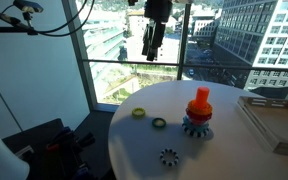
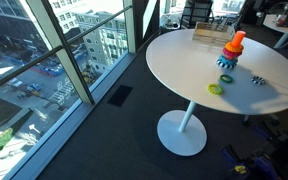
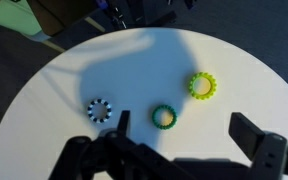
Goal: Put the orange ring around the orange rod
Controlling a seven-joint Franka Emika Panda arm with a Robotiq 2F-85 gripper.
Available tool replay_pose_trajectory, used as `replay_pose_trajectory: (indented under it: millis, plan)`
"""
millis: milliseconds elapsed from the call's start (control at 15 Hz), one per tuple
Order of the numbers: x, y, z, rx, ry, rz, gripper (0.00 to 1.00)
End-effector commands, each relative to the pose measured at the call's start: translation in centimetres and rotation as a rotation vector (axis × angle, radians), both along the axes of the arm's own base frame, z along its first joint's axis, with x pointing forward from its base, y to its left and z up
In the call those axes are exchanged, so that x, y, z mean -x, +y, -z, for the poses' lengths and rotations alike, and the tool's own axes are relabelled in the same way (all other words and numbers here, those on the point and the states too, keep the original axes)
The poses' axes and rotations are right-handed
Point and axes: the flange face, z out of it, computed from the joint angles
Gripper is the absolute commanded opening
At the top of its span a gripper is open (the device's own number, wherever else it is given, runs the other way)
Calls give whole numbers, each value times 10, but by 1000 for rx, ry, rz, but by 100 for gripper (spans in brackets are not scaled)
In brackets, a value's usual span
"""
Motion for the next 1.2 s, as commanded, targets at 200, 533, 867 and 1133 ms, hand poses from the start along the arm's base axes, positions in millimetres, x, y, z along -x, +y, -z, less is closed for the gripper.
replay_pose_trajectory:
  millis: [200,533,867,1133]
  plan:
    - [52,11,-51,-15,-87,-68,100]
    - [85,18,-82,11,-243,-118,100]
    - [92,19,-93,2,-264,-99,100]
    - [94,20,-92,2,-263,-99,100]
